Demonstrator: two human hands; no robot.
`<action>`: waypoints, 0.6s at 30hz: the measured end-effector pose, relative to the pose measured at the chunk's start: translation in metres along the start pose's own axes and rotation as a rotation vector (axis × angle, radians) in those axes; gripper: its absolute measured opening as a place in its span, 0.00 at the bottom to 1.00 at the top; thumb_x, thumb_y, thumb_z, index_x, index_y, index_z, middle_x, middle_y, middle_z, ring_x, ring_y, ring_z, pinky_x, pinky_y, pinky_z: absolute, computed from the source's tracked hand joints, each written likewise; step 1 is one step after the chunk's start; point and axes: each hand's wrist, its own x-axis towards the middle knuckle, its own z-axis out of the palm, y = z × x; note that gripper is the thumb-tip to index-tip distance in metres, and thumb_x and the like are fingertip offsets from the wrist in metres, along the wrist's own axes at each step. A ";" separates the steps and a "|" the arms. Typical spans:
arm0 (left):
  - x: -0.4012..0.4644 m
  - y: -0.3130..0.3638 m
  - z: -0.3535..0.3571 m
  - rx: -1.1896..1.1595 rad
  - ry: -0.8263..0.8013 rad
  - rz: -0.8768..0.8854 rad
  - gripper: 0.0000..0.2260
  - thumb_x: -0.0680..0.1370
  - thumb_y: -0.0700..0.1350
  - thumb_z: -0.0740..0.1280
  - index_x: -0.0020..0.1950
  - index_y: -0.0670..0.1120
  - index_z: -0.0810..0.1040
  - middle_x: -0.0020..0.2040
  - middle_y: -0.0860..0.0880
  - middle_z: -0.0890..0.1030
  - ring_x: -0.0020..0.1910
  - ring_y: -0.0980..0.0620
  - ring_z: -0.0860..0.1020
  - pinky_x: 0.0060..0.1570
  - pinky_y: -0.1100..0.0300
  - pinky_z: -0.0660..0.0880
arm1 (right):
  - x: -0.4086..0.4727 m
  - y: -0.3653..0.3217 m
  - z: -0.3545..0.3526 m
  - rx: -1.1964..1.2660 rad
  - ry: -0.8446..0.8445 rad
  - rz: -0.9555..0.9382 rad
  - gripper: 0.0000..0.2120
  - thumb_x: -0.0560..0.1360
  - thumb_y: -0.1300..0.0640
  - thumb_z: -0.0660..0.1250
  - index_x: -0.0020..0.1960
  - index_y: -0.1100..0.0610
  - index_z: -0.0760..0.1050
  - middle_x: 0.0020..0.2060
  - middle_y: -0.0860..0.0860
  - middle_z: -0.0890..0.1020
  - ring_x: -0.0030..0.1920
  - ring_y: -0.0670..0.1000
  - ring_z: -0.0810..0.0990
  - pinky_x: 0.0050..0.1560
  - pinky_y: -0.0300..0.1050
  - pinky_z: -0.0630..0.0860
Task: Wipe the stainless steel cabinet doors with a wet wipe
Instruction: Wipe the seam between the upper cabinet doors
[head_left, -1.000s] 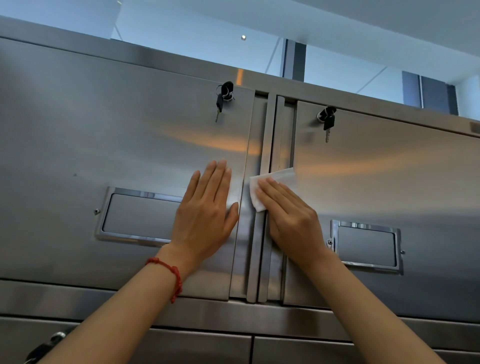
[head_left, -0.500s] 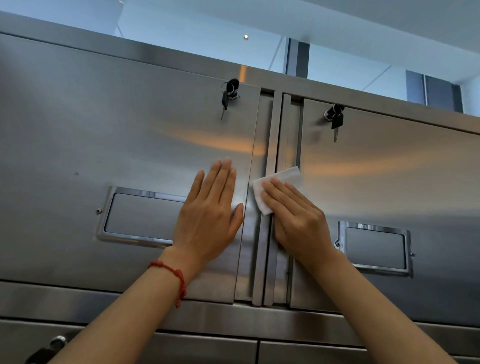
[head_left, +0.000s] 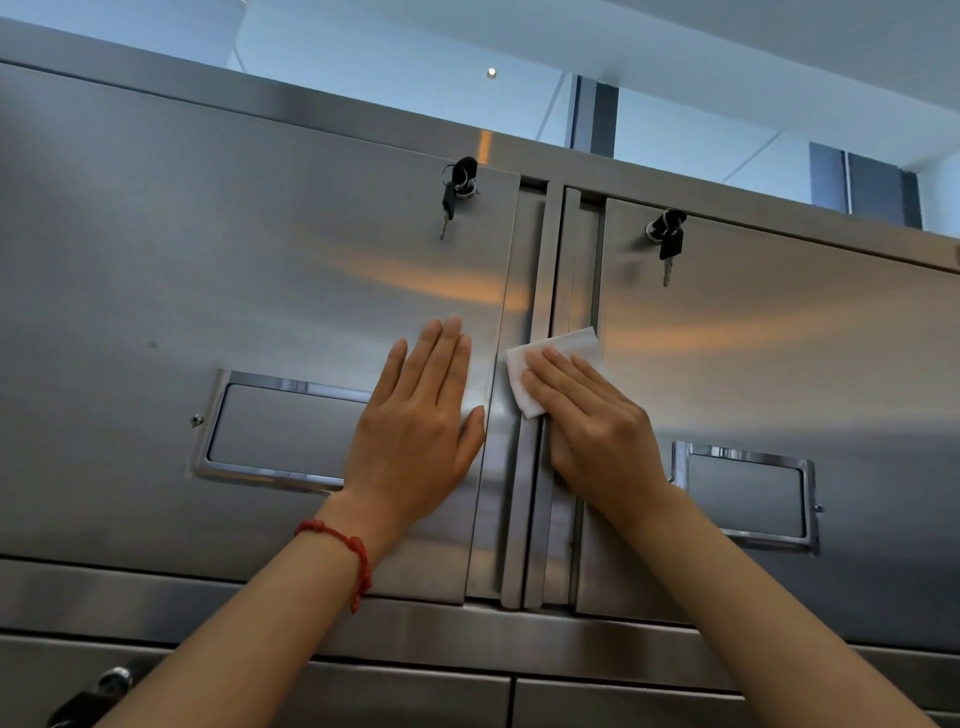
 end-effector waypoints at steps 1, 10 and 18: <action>0.000 0.000 0.000 -0.001 0.004 -0.001 0.26 0.79 0.51 0.52 0.71 0.35 0.66 0.72 0.37 0.65 0.72 0.41 0.64 0.69 0.45 0.62 | 0.000 -0.002 0.000 0.006 0.006 0.015 0.14 0.74 0.65 0.60 0.56 0.67 0.79 0.56 0.63 0.80 0.59 0.59 0.78 0.62 0.54 0.72; 0.000 0.000 0.002 -0.002 0.002 -0.003 0.26 0.80 0.51 0.52 0.71 0.35 0.66 0.72 0.37 0.65 0.72 0.41 0.63 0.69 0.45 0.61 | -0.015 -0.009 -0.005 -0.002 -0.006 -0.015 0.14 0.73 0.66 0.60 0.55 0.67 0.79 0.56 0.63 0.80 0.59 0.59 0.78 0.62 0.54 0.73; 0.000 0.000 0.001 0.002 -0.001 0.000 0.26 0.80 0.51 0.51 0.71 0.35 0.65 0.72 0.37 0.65 0.72 0.41 0.63 0.70 0.45 0.61 | -0.010 -0.014 -0.001 -0.023 0.023 0.042 0.16 0.73 0.67 0.57 0.55 0.68 0.79 0.56 0.63 0.80 0.59 0.60 0.79 0.61 0.55 0.73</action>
